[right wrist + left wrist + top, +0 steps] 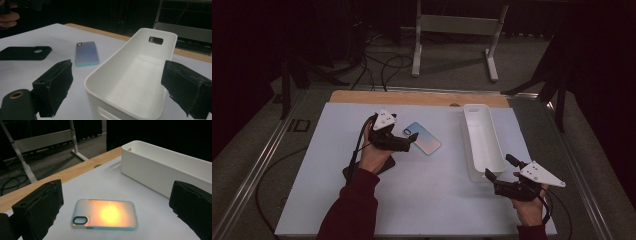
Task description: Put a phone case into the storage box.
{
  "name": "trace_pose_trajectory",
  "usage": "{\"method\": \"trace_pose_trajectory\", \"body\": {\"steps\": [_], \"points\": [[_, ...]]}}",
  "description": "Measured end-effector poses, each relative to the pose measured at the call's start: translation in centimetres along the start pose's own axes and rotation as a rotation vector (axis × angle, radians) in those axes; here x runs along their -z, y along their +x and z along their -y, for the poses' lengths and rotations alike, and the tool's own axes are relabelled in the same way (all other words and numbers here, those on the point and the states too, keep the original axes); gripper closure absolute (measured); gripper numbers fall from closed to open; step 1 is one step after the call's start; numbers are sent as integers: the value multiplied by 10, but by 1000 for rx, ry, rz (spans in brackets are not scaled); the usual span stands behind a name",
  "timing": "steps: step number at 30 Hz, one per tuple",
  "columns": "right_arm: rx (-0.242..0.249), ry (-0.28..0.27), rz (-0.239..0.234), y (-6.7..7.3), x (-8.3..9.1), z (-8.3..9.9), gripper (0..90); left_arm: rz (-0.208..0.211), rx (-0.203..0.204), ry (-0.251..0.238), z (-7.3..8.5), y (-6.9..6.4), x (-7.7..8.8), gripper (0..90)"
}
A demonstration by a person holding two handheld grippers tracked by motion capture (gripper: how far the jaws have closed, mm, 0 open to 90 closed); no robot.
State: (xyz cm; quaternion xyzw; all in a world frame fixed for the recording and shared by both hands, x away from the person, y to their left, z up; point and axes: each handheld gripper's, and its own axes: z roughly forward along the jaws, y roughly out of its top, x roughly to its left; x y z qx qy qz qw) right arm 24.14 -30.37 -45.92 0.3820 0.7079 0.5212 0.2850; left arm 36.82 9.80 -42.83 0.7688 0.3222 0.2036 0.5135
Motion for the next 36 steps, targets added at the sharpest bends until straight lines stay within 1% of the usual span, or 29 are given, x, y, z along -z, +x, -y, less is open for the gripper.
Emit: {"method": "trace_pose_trajectory", "body": {"steps": [6,8,11,15,21,24,28,32,33,36], "points": [[2,-1,-2,1,0,-1,98,11,-23,27,-5,0,-13,0],[2,-1,-2,1,0,-1,98,14,-12,31,-8,2,-16,0],[-1,-3,-2,1,0,-1,98,12,13,25,-11,6,-22,0],[-1,-2,-5,1,-1,0,98,6,25,40,-13,9,-31,0],[-3,-3,-4,1,-1,0,98,6,4,81,-12,7,-47,0],[-4,-4,-4,1,0,0,99,5,-19,112,-14,5,-57,0],[0,-4,-6,2,-1,0,99,14,-33,130,-16,2,-70,0],[-3,-6,-4,1,0,0,99,18,-43,157,-17,-2,-81,0],[-5,-7,-4,1,1,-1,99,18,-40,159,-17,-3,-84,0],[-7,-10,-9,2,1,-1,99,25,-28,186,-16,-5,-92,0]]}}
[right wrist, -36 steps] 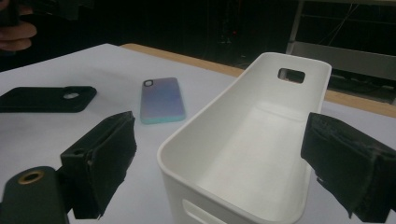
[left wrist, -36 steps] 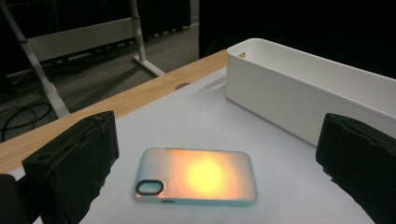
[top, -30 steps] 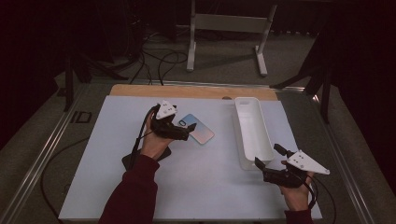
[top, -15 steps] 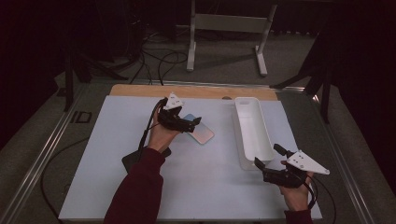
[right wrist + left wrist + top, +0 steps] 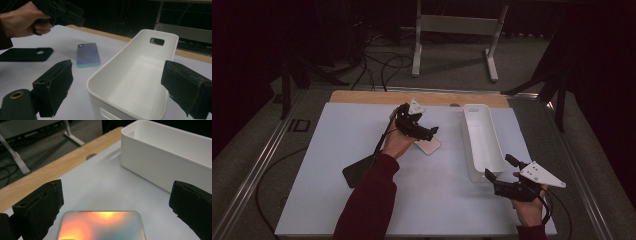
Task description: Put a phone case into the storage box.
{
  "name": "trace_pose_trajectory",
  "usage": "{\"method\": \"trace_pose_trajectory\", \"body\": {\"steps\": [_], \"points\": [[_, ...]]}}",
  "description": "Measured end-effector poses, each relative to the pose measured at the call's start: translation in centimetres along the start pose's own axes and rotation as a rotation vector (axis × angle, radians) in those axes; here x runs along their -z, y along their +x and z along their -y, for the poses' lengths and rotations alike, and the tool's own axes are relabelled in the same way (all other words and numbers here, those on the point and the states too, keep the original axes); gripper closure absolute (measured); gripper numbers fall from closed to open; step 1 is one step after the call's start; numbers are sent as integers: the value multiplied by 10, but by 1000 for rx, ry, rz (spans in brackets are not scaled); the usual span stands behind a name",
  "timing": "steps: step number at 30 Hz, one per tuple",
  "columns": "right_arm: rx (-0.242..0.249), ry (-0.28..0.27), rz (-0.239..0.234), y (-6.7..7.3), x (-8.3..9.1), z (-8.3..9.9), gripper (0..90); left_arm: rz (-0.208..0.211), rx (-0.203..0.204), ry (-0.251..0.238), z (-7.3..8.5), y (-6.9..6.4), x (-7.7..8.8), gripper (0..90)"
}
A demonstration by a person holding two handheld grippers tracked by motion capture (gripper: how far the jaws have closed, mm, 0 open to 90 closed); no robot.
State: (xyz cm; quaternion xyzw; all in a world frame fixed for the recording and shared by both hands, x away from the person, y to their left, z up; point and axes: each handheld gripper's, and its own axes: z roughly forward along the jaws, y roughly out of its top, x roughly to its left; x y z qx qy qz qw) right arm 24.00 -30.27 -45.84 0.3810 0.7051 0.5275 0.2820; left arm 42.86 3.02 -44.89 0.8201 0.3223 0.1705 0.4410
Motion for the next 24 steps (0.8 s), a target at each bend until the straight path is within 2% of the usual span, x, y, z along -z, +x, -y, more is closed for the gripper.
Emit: {"method": "trace_pose_trajectory", "body": {"steps": [5,7,10,12,13,14,16,19,20,21,24], "points": [[-1,1,-1,1,-1,0,99,15,9,21,-2,-3,-12,8],[-3,0,-3,0,0,1,99,17,0,29,-3,-5,-15,41],[-8,-3,-1,0,0,0,99,0,-14,34,-6,-13,-25,85],[-10,-3,1,0,0,0,100,-7,-5,27,-7,-14,-27,174],[-10,-3,1,0,0,0,100,-16,11,26,-6,-16,-32,174],[-7,0,0,0,0,1,100,-13,22,26,-5,-16,-34,254],[-8,-2,0,-1,0,1,100,-13,40,33,-4,-16,-38,342],[-10,-1,0,-1,1,1,100,-3,46,40,-2,-17,-41,460],[-11,-3,0,-1,1,1,100,9,48,58,-1,-17,-45,460],[-11,-2,0,-2,1,1,101,14,47,60,0,-17,-46,542],[-9,1,-3,-1,0,2,100,40,55,80,3,-17,-51,646]]}}
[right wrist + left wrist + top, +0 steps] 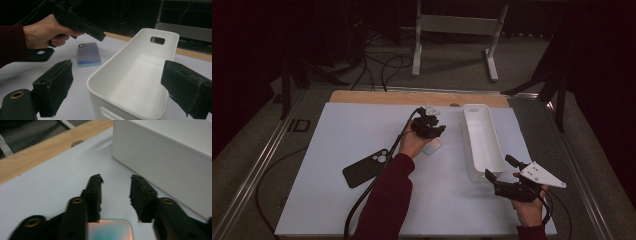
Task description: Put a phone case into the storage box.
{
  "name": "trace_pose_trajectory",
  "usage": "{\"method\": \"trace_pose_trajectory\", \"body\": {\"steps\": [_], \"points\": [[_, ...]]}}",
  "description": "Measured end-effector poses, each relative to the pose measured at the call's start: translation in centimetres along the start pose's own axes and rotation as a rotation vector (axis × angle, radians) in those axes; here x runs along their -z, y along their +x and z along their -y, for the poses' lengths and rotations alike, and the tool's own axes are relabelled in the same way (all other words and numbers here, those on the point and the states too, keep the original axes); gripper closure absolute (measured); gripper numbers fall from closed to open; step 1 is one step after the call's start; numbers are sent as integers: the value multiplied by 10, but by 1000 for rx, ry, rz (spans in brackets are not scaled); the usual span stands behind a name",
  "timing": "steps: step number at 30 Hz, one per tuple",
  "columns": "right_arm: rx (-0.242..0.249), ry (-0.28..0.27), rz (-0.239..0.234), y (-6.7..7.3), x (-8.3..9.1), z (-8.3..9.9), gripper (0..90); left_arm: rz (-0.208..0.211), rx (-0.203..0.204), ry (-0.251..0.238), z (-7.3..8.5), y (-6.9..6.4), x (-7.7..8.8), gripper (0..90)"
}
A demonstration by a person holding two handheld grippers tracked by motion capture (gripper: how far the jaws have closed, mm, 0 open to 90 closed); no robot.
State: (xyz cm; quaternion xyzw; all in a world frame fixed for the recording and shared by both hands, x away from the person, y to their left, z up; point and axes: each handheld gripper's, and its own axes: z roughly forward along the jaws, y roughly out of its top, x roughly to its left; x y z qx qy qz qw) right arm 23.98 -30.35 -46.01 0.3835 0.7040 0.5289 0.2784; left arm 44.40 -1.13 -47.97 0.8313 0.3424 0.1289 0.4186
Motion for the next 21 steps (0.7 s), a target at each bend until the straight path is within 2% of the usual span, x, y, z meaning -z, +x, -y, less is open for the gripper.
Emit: {"method": "trace_pose_trajectory", "body": {"steps": [4,7,14,21], "points": [[2,4,-1,1,0,0,101,1,6,38,3,-1,-8,759],[1,7,-3,0,-1,1,101,1,18,49,5,-4,-13,886],[4,7,-3,0,-1,0,101,8,19,92,5,-15,-29,900],[3,3,-5,0,0,0,101,-11,7,163,12,-25,-47,900]]}}
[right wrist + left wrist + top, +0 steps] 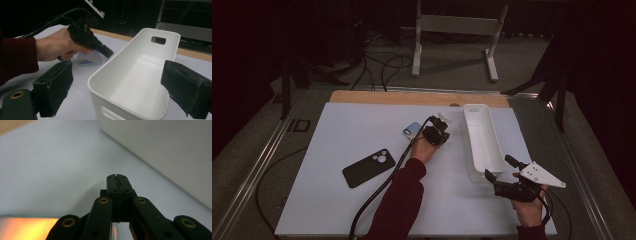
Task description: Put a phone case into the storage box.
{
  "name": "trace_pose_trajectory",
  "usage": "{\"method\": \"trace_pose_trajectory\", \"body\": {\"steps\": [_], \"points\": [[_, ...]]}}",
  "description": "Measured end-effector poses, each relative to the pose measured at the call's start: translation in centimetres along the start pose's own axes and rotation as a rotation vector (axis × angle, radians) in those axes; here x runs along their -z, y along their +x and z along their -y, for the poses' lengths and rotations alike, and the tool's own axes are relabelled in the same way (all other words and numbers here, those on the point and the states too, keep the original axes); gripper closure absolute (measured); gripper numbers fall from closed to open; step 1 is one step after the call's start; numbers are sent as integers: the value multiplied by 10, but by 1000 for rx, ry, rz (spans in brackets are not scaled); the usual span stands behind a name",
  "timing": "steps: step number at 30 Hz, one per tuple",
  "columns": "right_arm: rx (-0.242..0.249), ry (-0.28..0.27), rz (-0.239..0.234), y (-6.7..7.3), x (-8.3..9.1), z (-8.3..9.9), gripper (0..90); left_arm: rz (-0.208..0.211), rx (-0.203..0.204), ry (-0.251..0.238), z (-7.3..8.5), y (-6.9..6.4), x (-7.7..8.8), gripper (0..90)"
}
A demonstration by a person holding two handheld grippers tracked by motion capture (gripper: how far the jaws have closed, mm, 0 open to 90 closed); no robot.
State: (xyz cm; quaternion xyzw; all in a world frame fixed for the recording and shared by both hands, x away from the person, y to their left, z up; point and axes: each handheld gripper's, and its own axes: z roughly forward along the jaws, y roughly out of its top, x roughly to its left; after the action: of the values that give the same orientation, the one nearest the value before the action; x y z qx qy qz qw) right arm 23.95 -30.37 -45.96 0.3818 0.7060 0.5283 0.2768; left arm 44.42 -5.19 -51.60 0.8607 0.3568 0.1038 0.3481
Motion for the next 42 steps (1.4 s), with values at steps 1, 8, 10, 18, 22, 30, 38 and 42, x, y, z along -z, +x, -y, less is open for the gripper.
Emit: {"method": "trace_pose_trajectory", "body": {"steps": [1,8,10,18,22,30,38,42], "points": [[0,-2,0,0,0,0,103,-1,-1,11,1,0,-2,900],[-1,-2,3,-1,0,0,104,-10,21,36,6,-1,-9,899],[-3,-1,2,-1,0,1,104,-11,30,36,6,-1,-9,899],[-2,3,1,0,0,1,104,5,37,44,16,-4,1,899],[-3,4,2,0,0,1,104,7,30,61,25,-7,11,899],[-1,7,1,1,-1,2,104,-5,83,54,56,2,40,896],[7,19,-6,4,-5,2,104,-60,99,60,69,14,54,894],[12,16,-5,4,-5,2,104,-75,122,70,71,17,57,893]]}}
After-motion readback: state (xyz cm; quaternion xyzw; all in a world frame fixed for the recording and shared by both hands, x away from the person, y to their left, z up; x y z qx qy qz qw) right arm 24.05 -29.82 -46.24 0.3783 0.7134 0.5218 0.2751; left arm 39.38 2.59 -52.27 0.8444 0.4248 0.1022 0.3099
